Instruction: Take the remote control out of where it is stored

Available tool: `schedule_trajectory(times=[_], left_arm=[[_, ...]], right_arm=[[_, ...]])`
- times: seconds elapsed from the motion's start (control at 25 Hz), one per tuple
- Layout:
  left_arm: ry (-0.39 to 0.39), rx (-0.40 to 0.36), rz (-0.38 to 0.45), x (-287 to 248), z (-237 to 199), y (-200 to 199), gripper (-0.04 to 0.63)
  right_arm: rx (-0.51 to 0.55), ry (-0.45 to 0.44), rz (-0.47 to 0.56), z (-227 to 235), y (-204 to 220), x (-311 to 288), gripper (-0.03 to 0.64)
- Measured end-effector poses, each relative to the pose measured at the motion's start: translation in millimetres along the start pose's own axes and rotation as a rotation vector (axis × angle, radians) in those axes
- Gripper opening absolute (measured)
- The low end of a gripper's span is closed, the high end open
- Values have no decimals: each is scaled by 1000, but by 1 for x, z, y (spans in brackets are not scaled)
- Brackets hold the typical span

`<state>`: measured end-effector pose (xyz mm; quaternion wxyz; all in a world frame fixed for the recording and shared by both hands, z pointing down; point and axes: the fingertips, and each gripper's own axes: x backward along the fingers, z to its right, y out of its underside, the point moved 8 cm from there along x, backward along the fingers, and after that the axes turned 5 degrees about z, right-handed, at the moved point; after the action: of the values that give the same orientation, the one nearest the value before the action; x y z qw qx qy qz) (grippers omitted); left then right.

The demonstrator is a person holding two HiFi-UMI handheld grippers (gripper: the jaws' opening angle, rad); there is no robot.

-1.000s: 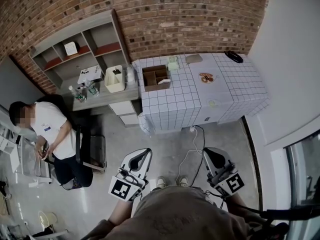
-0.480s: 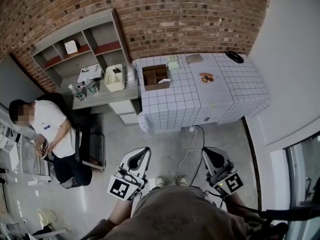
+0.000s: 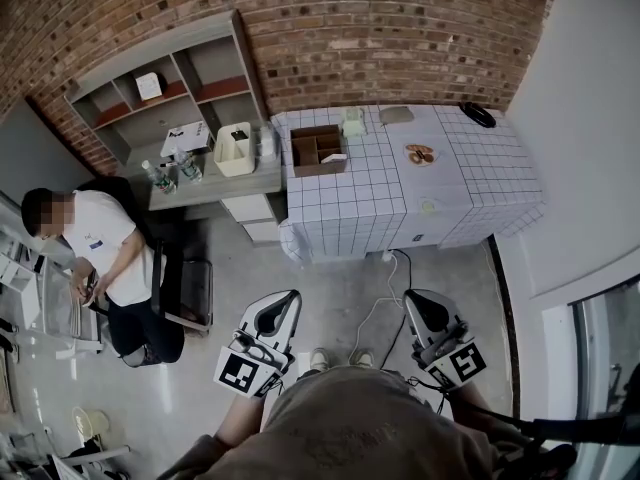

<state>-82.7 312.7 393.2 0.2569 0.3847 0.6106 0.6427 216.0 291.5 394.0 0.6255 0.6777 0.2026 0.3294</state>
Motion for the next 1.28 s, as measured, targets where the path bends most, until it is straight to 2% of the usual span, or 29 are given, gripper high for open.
schedule_trajectory(times=[0.16, 0.52, 0.84, 1.12, 1.28], left_arm=[[-12, -3, -5, -7, 2, 1, 5], [-19, -5, -44, -27, 14, 9, 5], [-94, -7, -87, -37, 26, 22, 5], [-96, 3, -111, -58, 42, 40, 5], [-119, -8, -97, -70, 42, 46, 5]], right_arm=[[-9, -17, 6, 8, -1, 0, 14], [-33, 5, -3, 37, 3, 10, 14], [-53, 4, -15, 76, 15, 33, 14], [-94, 6, -48, 104, 31, 43, 14], [-91, 6, -44, 121, 37, 44, 14]])
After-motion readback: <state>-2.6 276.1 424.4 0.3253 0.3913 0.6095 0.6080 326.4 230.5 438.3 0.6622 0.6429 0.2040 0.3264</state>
